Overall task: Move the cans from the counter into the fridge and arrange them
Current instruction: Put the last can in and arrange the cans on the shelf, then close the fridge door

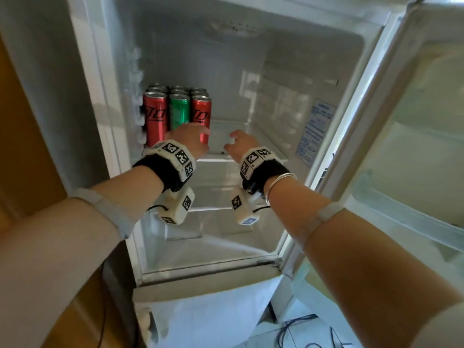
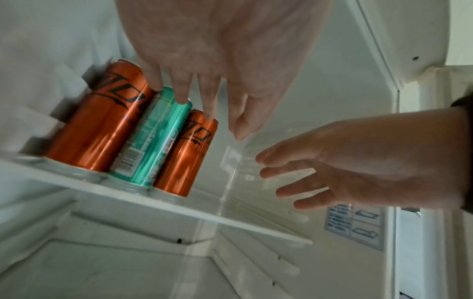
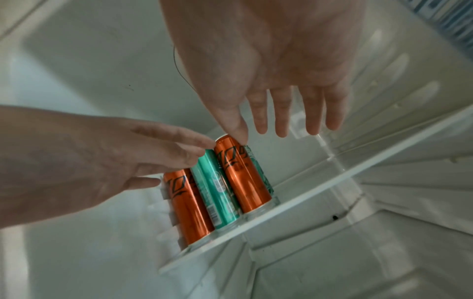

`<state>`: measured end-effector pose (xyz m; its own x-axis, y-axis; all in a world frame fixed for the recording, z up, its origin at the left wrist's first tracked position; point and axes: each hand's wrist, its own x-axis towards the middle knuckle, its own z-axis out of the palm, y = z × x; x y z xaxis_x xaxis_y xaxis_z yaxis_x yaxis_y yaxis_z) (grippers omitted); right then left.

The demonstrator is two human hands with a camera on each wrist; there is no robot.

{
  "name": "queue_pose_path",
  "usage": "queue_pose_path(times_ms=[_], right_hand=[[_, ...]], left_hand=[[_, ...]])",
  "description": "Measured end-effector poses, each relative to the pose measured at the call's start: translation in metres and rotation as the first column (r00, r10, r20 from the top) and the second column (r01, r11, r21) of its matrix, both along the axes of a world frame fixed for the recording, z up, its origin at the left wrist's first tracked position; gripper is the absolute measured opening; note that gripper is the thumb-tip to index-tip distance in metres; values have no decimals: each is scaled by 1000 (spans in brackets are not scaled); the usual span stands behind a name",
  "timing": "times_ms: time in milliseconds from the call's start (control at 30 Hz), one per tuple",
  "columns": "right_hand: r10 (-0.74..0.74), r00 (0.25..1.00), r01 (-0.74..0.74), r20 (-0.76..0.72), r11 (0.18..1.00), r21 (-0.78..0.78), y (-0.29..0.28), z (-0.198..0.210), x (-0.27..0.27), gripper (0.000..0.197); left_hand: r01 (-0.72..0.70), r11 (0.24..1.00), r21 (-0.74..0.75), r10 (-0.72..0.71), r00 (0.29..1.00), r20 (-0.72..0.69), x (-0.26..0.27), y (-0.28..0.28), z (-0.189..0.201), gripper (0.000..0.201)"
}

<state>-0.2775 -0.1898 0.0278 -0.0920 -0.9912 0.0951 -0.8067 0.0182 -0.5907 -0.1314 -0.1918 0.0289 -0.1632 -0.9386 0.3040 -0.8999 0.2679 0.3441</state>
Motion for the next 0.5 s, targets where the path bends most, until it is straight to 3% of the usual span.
queue_pose_path(times_ms=[200,300,500], right_hand=[[42,997,-42,-68,999,2,56,-18,-18,57],[91,992,-92,-85,996,-5,90,-36,-28,57],[158,982,-152,-108,987,57,163,-70,-53,55]], left_hand=[[-46,997,67,48,999,-26,-15,62,-26,50],[-113,985,127,108,993,45,-28,105,-43,52],[-185,954,237,186,982,18,-56,195,-72,51]])
